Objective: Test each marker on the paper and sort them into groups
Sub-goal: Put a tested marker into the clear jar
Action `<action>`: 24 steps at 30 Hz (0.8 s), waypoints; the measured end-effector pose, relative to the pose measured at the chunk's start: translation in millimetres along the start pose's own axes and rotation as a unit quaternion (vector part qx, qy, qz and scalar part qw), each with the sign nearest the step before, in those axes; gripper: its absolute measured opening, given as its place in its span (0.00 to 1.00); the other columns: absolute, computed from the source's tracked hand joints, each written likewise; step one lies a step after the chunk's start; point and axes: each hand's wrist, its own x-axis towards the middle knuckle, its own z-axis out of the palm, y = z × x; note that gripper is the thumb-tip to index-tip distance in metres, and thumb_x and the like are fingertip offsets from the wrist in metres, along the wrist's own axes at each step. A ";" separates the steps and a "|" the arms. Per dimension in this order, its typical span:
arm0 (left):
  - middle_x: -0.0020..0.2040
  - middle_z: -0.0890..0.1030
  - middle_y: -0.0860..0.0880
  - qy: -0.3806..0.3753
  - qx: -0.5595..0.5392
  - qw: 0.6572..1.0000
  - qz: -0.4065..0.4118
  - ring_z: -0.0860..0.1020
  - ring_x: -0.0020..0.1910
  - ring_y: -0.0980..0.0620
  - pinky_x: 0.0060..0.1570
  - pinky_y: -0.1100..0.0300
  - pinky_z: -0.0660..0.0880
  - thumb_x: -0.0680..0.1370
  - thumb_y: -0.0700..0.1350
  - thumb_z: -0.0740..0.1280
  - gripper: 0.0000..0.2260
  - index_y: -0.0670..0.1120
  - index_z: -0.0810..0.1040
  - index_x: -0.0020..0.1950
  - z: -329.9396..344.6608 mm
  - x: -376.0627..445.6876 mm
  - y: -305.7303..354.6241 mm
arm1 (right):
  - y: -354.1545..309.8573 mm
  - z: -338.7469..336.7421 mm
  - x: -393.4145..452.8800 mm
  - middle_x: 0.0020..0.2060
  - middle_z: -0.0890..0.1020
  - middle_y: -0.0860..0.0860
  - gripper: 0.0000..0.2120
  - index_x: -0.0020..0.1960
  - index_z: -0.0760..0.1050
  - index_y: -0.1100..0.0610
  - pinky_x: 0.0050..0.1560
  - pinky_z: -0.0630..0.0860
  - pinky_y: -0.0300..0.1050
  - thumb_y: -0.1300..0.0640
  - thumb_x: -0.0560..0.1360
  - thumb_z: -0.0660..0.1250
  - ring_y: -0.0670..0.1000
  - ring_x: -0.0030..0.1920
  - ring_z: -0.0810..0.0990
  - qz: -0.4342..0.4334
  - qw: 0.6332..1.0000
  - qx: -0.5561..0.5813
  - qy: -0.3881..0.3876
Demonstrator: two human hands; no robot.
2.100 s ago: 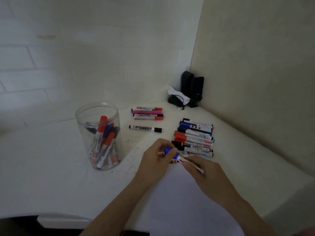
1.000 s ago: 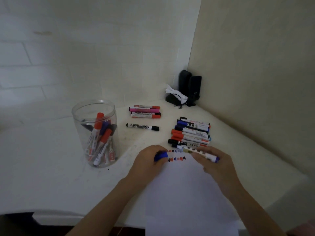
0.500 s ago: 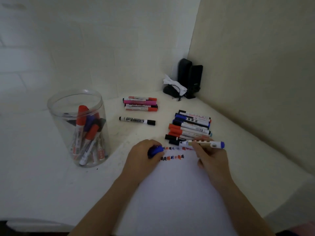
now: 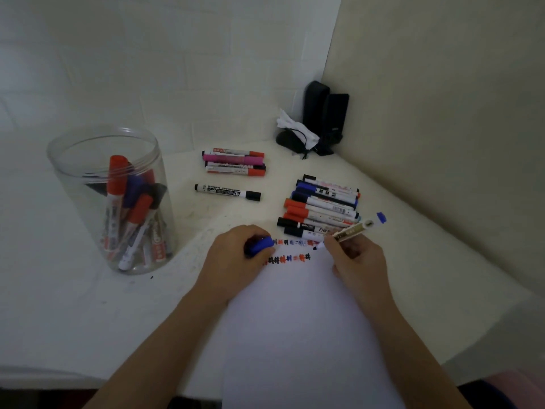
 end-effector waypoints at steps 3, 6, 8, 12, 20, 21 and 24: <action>0.47 0.79 0.58 0.002 0.002 1.000 0.005 0.75 0.44 0.61 0.44 0.81 0.65 0.74 0.48 0.72 0.08 0.51 0.80 0.53 -0.7 -1.0 0.4 | 2.0 1.8 0.0 0.28 0.79 0.41 0.04 0.48 0.79 0.50 0.35 0.72 0.39 0.51 0.78 0.66 0.41 0.28 0.74 -0.007 1.000 -0.025 -0.003; 0.47 0.80 0.57 0.002 0.005 1.000 0.006 0.75 0.44 0.62 0.44 0.80 0.66 0.74 0.48 0.72 0.08 0.51 0.80 0.52 -0.7 -1.9 0.1 | 2.3 1.8 -1.3 0.36 0.81 0.44 0.04 0.48 0.76 0.49 0.38 0.72 0.33 0.50 0.78 0.65 0.41 0.34 0.77 -0.023 0.998 -0.066 -0.008; 0.47 0.80 0.57 0.003 0.004 1.000 0.005 0.75 0.44 0.62 0.44 0.79 0.66 0.74 0.48 0.72 0.08 0.51 0.80 0.52 -0.6 -1.7 -0.2 | 0.9 2.0 -2.3 0.40 0.82 0.42 0.02 0.50 0.75 0.47 0.36 0.71 0.27 0.50 0.78 0.65 0.39 0.39 0.79 -0.026 0.997 -0.071 -0.018; 0.48 0.79 0.58 -0.004 0.012 1.000 0.007 0.74 0.43 0.64 0.45 0.80 0.66 0.74 0.48 0.72 0.09 0.51 0.80 0.53 -0.9 -1.1 -0.2 | 2.0 2.6 -1.5 0.41 0.82 0.41 0.03 0.50 0.76 0.47 0.41 0.74 0.31 0.50 0.77 0.66 0.41 0.43 0.80 -0.026 0.997 -0.067 -0.027; 0.49 0.81 0.56 -0.009 0.009 1.000 0.001 0.76 0.46 0.60 0.45 0.76 0.67 0.74 0.48 0.72 0.09 0.52 0.80 0.54 -1.0 -2.1 -0.9 | 1.6 3.5 -1.5 0.41 0.83 0.46 0.02 0.48 0.75 0.48 0.42 0.75 0.35 0.51 0.77 0.66 0.45 0.43 0.81 -0.031 0.997 -0.073 -0.013; 0.49 0.81 0.56 -0.008 0.010 1.000 0.002 0.76 0.46 0.60 0.45 0.76 0.67 0.74 0.48 0.72 0.09 0.52 0.80 0.54 -0.9 -2.0 -1.0 | 1.0 3.1 -1.9 0.41 0.83 0.45 0.01 0.48 0.75 0.47 0.42 0.75 0.34 0.51 0.77 0.66 0.45 0.43 0.81 -0.031 0.997 -0.068 -0.016; 0.48 0.81 0.56 -0.006 0.009 1.000 -0.001 0.76 0.46 0.60 0.45 0.77 0.67 0.74 0.48 0.72 0.09 0.51 0.80 0.53 -0.5 -1.1 -0.8 | -1.5 3.2 -4.3 0.41 0.83 0.44 0.02 0.46 0.75 0.45 0.40 0.74 0.31 0.52 0.77 0.67 0.43 0.42 0.81 -0.036 0.997 -0.058 -0.032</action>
